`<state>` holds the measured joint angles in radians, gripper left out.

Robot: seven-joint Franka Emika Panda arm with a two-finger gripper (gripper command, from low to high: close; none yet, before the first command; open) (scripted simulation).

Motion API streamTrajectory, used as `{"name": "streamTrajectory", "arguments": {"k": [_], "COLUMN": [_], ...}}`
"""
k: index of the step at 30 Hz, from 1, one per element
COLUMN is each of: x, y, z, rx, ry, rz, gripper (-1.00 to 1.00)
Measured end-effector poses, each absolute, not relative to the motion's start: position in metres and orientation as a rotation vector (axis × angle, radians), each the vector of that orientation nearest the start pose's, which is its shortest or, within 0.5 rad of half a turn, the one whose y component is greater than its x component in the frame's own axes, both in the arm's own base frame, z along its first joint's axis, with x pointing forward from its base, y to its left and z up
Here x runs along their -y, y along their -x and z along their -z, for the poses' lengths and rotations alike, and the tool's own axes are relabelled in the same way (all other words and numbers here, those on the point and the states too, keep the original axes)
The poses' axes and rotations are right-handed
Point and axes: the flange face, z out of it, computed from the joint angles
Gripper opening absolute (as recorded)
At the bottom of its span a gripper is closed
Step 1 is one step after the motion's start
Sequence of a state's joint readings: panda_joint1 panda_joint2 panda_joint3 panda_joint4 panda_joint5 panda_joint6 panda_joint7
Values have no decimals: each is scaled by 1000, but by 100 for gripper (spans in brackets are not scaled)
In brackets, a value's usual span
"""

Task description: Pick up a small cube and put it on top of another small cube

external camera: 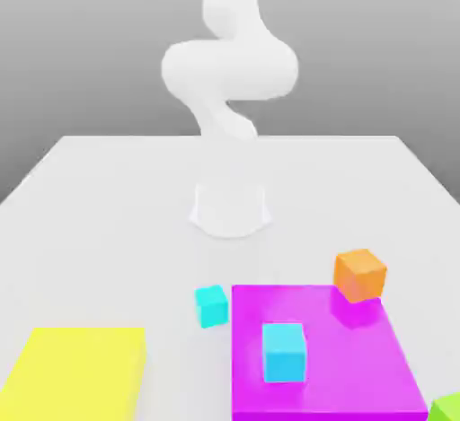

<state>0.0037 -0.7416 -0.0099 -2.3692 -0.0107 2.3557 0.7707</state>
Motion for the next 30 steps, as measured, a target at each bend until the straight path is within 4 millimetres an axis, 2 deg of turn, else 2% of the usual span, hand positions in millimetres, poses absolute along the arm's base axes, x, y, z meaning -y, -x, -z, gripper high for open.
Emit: {"name": "streamTrajectory", "arguments": {"k": [4, 7, 9, 13, 18, 20, 26, 27, 30], "x": [11, 17, 20, 26, 30, 30, 31, 31, 31], "y": [-405, -413, -411, -387, -320, -308, -302, -301, -301], "z": [-562, -487, -436, -335, -206, -177, -129, -125, -125], "rx": [-996, -969, -946, -887, -783, -764, -759, -759, -759], "ry": [2655, 2751, 2811, 2922, 3034, 3051, 3053, 3051, 3051], "rz": [812, 689, 599, 390, 70, 19, 2, 1, 0], "gripper": [0, 0, 0, 0, 0, 0, 0, -100, -100]}}
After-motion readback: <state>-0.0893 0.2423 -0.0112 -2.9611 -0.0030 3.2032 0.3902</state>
